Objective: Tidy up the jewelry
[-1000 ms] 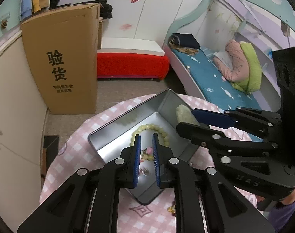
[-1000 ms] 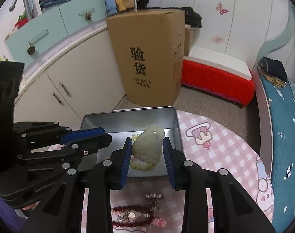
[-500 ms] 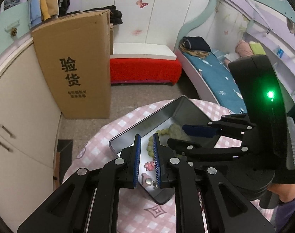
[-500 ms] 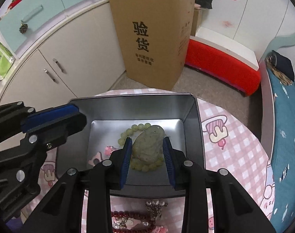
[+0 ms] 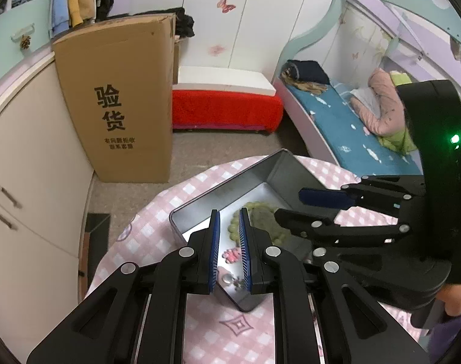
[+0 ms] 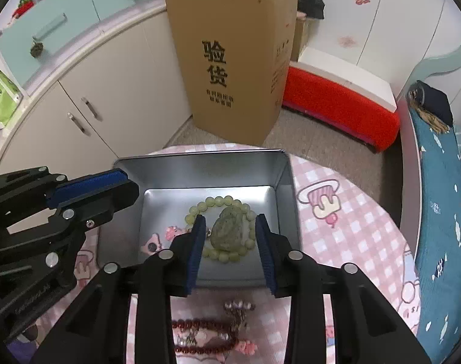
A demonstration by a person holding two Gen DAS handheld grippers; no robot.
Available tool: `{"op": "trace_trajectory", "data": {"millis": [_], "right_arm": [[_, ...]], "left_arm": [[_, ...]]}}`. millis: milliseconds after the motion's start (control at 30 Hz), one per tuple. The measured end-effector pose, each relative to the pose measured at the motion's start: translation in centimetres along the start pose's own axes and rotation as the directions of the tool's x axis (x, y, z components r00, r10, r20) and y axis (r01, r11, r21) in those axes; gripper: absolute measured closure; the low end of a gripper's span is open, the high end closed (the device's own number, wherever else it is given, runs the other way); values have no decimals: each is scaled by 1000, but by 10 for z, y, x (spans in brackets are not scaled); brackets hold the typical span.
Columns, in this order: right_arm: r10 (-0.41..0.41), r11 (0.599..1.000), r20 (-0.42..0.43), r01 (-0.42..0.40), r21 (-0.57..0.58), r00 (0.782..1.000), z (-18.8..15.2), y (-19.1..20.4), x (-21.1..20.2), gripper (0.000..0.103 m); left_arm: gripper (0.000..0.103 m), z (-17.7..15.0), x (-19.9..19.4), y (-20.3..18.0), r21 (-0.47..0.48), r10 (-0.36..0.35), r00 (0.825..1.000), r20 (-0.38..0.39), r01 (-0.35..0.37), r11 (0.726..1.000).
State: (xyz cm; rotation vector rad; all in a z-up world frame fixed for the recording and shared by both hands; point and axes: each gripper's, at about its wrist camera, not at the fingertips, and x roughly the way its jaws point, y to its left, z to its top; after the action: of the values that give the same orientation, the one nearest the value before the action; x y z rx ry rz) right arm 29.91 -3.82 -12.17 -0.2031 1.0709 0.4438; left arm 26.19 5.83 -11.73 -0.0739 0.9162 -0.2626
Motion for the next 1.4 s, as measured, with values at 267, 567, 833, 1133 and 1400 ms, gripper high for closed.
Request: {"op": "trace_trajectory", "data": {"millis": [267,567,833,1133,1400], "right_arm": [[1,999,124,-6,46,992,-47,-26,-57,62],[-13,987,164,-13,160,986,-130,-50,-67,62],[47,963,164,-88,253,985,-174,-64,-57,56],[73,949,163,-119,291,984,-194,-74,-53,55],[78,950,165,-123,286,983,-191,-73,-48,56]], "left_arm": [[27,-33,-50,-21,29,-42,991,127,39,999],[27,-86,-53,-48,5,-10,992,126,9,1000],[27,-116,-8,-61,31,72,997,19,-72,997],[47,-121,19,-59,31,98,994,-52,-97,995],[68,-124,25,-70,116,178,983,-37,-173,978]]}}
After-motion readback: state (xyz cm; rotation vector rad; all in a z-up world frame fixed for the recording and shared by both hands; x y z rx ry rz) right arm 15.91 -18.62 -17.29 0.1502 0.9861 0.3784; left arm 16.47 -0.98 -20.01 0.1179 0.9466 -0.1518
